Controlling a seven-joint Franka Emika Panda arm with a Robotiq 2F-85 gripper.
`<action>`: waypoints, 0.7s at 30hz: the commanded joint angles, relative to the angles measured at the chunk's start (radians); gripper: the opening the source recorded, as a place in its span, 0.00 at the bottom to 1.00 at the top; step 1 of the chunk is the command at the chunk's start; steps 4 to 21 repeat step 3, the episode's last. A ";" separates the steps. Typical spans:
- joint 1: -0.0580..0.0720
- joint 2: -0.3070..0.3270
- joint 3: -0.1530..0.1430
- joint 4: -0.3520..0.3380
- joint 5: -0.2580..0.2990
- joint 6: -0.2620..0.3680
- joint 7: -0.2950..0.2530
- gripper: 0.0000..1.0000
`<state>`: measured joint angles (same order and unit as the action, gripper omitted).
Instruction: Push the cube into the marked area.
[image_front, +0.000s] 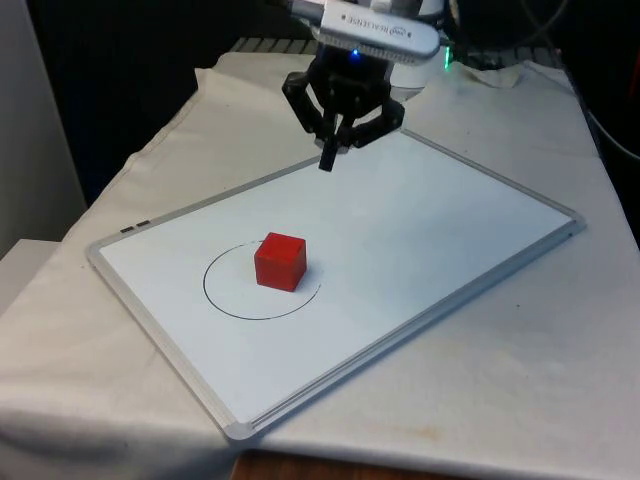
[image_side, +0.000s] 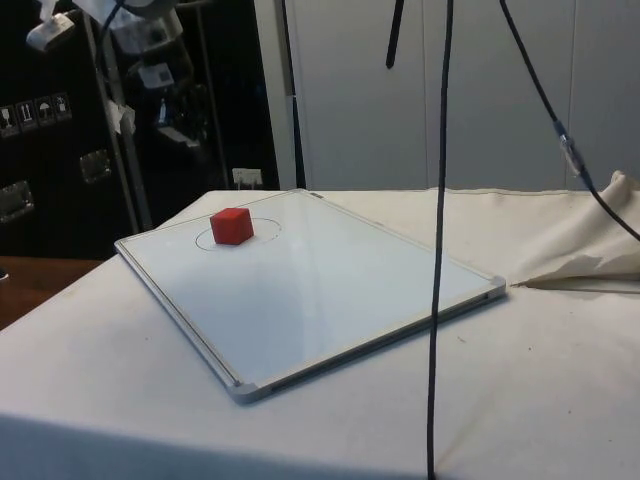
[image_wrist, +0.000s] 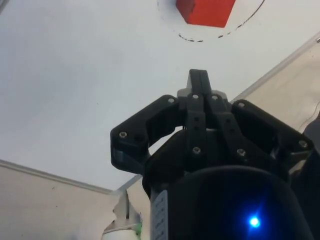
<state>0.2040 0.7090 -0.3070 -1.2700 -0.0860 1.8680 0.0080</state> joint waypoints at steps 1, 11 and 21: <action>0.000 -0.009 0.001 -0.013 0.001 0.016 -0.003 0.00; 0.000 -0.004 0.000 -0.003 0.000 0.000 0.000 0.00; 0.000 -0.004 0.000 -0.003 0.000 0.000 0.000 0.00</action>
